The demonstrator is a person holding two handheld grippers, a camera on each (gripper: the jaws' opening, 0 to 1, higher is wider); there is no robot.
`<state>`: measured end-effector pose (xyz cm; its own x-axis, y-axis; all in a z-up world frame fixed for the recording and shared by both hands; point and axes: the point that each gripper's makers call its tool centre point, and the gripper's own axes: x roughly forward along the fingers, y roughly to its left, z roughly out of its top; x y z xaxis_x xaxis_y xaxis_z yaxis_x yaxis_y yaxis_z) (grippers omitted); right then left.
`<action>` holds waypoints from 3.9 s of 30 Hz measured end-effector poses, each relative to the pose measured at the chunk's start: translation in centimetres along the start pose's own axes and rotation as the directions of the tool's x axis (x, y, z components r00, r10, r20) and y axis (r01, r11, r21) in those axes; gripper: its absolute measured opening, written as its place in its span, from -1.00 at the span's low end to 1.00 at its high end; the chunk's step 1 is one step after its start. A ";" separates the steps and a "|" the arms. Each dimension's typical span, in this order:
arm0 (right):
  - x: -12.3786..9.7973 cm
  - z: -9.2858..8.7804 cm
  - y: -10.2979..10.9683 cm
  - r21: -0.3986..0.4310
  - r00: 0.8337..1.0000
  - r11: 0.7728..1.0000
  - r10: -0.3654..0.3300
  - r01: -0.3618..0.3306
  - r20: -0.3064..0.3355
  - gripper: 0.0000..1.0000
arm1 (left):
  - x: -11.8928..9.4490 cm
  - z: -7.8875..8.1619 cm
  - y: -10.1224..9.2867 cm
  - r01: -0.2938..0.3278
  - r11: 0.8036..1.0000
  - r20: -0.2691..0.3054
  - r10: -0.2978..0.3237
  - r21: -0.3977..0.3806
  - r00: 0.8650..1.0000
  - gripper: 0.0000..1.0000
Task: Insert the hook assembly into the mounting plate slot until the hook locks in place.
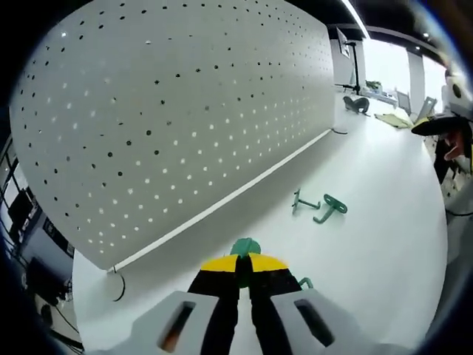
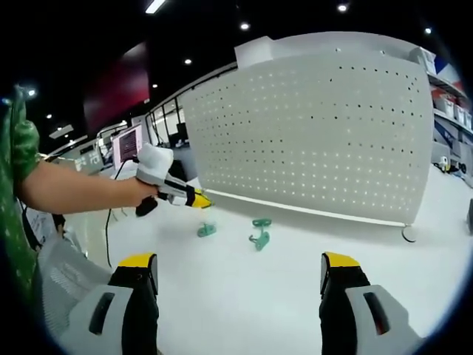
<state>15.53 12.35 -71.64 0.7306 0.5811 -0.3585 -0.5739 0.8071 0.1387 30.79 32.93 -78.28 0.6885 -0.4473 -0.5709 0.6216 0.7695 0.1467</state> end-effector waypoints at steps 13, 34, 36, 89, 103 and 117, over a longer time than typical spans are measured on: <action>-0.1 2.0 1.1 -0.023 0.999 0.999 0.025 -0.024 0.034 0.80 | -3.1 2.7 -0.8 -0.005 1.000 0.105 0.008 -0.026 0.994 -0.93; -0.6 6.3 3.7 -0.114 0.993 0.992 0.067 -0.056 0.094 0.71 | -10.4 8.8 -3.2 0.004 0.998 0.330 0.017 -0.063 0.944 -0.93; -0.7 6.9 4.0 -0.120 0.992 0.991 0.073 -0.060 0.106 0.70 | -11.1 9.3 -3.6 0.007 0.998 0.348 0.016 -0.065 0.937 -0.93; -2.1 11.0 8.3 -0.167 0.961 0.975 0.178 -0.144 0.210 0.13 | -16.7 12.1 -9.4 0.063 0.998 0.462 -0.046 -0.021 0.885 -0.93; -1.7 11.3 9.5 -0.190 0.953 0.965 0.218 -0.179 0.210 -0.35 | -16.4 12.2 -10.7 0.089 0.996 0.461 -0.076 -0.006 0.884 -0.93; -0.9 11.3 9.6 -0.171 0.955 0.967 0.222 -0.189 0.196 -0.64 | -16.4 12.3 -12.3 0.117 0.993 0.463 -0.105 0.003 0.880 -0.93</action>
<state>13.52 20.69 -59.55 0.6430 0.7547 -0.1304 -0.7567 0.6523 0.0437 16.47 25.23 -60.73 0.7137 -0.6854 -0.1442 0.6989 0.7107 0.0810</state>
